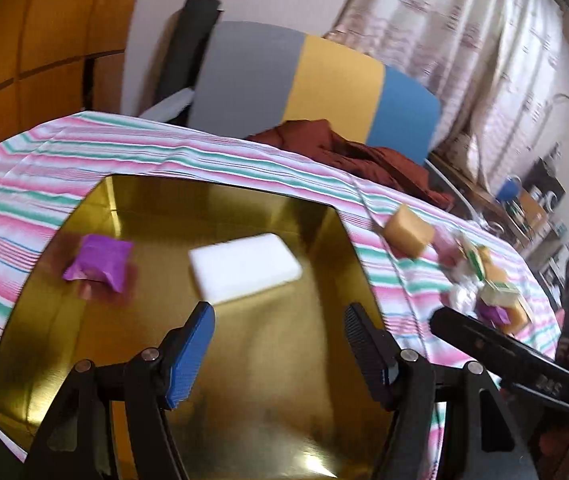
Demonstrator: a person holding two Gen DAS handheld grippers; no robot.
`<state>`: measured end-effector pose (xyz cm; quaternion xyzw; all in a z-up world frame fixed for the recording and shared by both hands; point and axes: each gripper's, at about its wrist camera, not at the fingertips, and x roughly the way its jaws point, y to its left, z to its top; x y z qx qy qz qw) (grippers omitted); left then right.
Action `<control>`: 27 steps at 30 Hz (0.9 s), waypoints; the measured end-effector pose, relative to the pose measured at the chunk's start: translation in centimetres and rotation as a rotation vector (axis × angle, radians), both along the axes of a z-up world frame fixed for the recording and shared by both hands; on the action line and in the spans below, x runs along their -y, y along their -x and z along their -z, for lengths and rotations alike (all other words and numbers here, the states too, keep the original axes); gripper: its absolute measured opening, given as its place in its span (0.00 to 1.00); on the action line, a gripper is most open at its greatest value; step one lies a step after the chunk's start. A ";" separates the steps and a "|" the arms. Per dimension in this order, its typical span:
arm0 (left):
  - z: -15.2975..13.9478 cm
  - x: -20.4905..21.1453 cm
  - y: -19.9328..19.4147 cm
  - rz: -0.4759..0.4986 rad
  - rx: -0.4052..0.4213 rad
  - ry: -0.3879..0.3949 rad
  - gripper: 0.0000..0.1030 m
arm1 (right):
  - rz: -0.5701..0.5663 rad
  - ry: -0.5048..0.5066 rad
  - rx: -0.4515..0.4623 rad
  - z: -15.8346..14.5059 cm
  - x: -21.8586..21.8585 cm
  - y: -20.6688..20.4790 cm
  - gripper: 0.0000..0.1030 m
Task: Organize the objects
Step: 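Move both tools back to the pile of items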
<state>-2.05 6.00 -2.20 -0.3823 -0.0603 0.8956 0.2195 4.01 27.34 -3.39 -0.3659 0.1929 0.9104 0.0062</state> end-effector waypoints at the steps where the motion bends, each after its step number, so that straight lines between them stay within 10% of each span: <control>1: -0.1 -0.6 -0.4 0.019 -0.005 0.003 0.66 | 0.011 -0.003 0.003 0.1 -0.5 -0.3 1.00; 27: 0.2 -11.1 -6.9 0.320 0.000 0.067 0.66 | 0.203 0.002 0.096 4.2 -12.3 -5.7 1.00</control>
